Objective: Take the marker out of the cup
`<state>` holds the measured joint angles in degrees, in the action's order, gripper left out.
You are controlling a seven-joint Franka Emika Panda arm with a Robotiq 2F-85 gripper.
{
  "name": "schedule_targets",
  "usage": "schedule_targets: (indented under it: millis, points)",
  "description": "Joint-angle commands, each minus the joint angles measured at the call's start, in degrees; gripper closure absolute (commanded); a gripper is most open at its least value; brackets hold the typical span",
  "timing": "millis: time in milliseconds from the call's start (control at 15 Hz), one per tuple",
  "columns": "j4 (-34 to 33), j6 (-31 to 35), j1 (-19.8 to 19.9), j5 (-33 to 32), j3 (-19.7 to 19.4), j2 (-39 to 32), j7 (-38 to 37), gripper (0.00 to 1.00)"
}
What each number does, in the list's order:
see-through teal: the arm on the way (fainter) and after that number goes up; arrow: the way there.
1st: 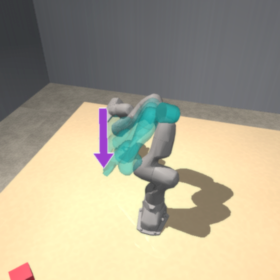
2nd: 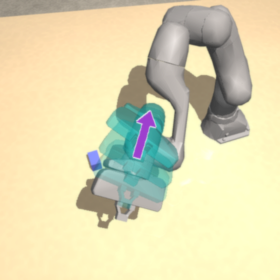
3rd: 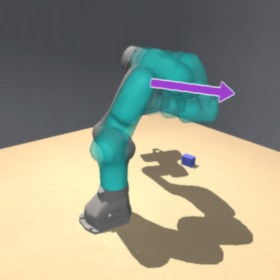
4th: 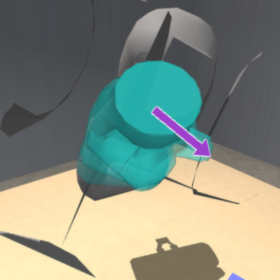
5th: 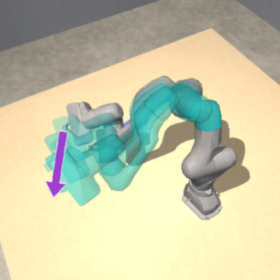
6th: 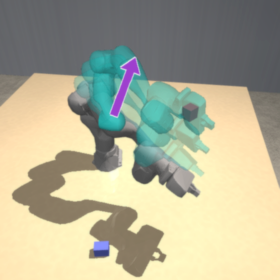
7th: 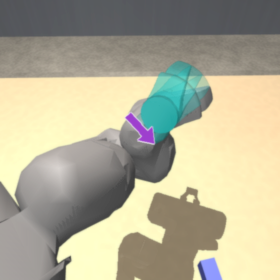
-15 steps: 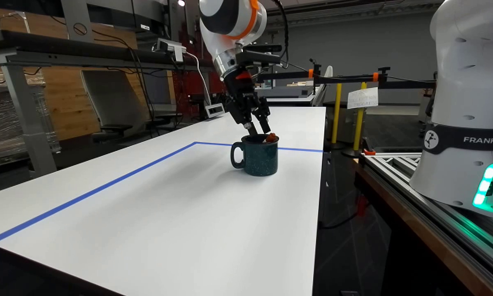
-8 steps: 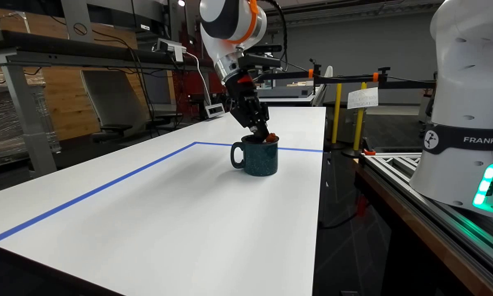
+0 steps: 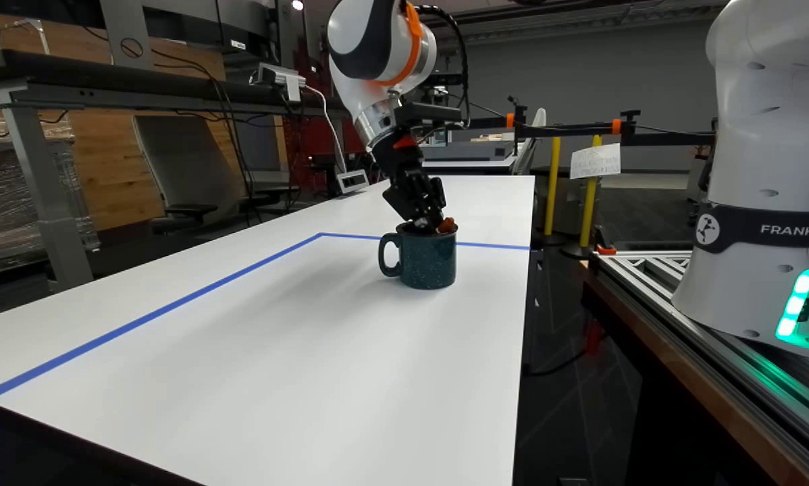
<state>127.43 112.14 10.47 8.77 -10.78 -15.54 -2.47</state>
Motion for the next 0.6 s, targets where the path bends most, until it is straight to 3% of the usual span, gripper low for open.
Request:
schedule_targets:
  millis: [0,133,200,533]
  points:
    - [-0.79,0.25,0.91,1.09,0.8,-1.54,3.43,0.94]
    - [-0.15,-0.69,1.06,1.25,0.86,-0.46,4.7,1.0]
    - [0.14,-1.36,1.07,1.09,0.78,0.51,4.97,0.95]
    - [0.48,-8.82,1.75,1.11,0.39,4.89,7.33,0.95]
